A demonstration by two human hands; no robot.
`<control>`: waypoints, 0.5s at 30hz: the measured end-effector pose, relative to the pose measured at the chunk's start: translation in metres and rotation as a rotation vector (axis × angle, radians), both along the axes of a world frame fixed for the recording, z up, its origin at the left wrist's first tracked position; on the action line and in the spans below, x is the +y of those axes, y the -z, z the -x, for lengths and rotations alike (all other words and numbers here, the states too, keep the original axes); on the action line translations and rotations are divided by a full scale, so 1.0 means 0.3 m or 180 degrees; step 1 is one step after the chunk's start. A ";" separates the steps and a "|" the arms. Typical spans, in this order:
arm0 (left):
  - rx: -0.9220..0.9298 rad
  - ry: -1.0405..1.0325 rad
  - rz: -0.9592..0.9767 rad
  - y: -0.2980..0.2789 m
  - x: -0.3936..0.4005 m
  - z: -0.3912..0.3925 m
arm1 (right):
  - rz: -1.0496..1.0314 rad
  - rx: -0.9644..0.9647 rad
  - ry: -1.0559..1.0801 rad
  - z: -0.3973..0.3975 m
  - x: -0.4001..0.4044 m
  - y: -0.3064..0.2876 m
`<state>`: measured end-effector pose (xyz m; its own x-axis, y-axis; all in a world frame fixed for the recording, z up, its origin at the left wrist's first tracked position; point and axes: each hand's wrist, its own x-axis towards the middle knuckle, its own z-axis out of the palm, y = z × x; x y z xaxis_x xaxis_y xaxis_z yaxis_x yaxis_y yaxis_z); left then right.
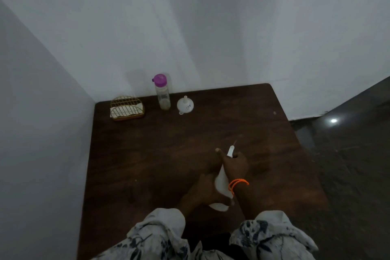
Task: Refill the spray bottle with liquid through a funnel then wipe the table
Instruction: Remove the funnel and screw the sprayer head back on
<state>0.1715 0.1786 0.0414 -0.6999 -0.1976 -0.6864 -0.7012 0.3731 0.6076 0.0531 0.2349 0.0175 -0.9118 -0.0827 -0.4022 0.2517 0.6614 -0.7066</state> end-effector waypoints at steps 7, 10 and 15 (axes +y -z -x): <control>-0.0161 -0.0318 -0.0134 0.032 -0.014 -0.026 | 0.0201 -0.0477 -0.0526 -0.025 -0.052 -0.011; 0.0021 -0.0636 -0.0251 0.046 -0.037 -0.068 | 0.0397 -0.0770 -0.0961 -0.054 -0.093 -0.049; 0.0241 -0.0645 -0.0617 0.029 -0.074 -0.105 | 0.0382 -0.1006 -0.1532 -0.112 -0.156 -0.086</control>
<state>0.2031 0.1564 0.0326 -0.7102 -0.2089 -0.6723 -0.6996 0.1019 0.7073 0.0866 0.1880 0.0434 -0.5978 -0.5194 -0.6106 0.1535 0.6734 -0.7231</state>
